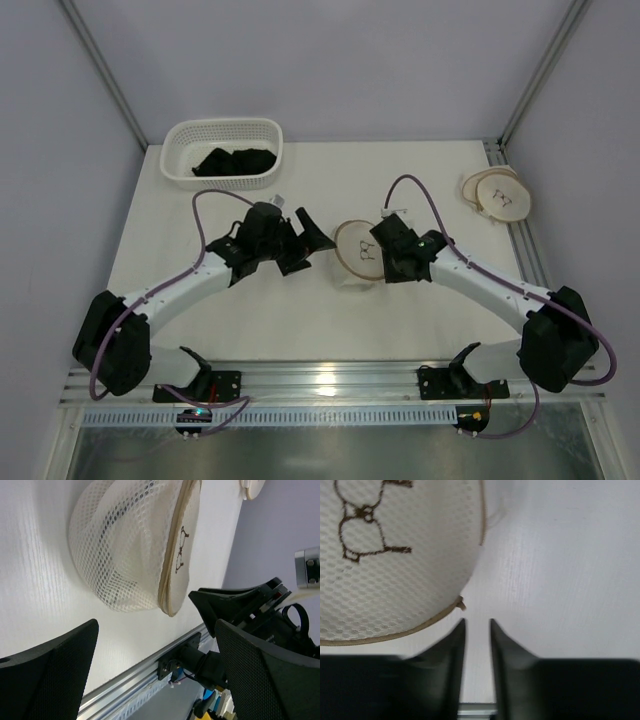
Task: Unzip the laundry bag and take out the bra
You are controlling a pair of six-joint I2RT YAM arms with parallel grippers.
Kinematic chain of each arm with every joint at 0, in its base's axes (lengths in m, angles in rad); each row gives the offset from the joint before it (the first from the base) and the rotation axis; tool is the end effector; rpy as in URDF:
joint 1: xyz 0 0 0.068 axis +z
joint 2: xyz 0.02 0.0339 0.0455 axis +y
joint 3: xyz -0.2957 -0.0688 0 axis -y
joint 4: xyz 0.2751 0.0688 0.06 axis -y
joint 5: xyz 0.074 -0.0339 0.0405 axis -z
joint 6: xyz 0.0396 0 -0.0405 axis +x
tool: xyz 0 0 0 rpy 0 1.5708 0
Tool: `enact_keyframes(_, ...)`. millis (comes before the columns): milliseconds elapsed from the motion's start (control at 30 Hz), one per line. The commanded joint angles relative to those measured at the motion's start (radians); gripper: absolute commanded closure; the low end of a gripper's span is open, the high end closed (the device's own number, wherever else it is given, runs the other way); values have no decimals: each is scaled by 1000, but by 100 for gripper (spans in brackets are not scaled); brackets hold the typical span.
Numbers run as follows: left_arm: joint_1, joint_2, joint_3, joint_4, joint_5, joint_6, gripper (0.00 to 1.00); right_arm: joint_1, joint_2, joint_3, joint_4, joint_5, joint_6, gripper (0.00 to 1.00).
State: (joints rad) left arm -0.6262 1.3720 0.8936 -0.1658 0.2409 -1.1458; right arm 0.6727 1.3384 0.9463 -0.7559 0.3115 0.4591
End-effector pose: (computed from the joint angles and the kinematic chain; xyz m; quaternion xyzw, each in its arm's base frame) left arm 0.2565 -0.1972 0.2625 -0.1762 0.8721 -0.4116 0.1974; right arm 0.2226 0.1618 0.2497 -0.0706 0.9639 -0.0169 0.2563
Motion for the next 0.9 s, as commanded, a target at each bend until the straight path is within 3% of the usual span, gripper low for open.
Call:
enact_keyframes(0, 2, -59, -27, -32, -55, 23, 0, -31, 16, 46, -75, 161, 53, 54)
enact_keyframes(67, 2, -62, -27, -58, -77, 40, 1, -36, 18, 54, -92, 181, 64, 32)
enact_keyframes(167, 3, -50, -18, -80, -98, 80, 1, -36, -10, 55, -89, 135, 62, 20)
enact_keyframes(367, 2, -2, -13, 6, -143, 185, 13, -21, -168, 37, 45, -118, -37, 19)
enact_keyframes(633, 3, 211, 149, -5, -233, 389, 27, -21, -111, 130, 90, -206, -57, 19)
enact_keyframes(867, 5, 341, 209, 132, -141, 520, 26, -21, -90, 126, 110, -244, -57, 20)
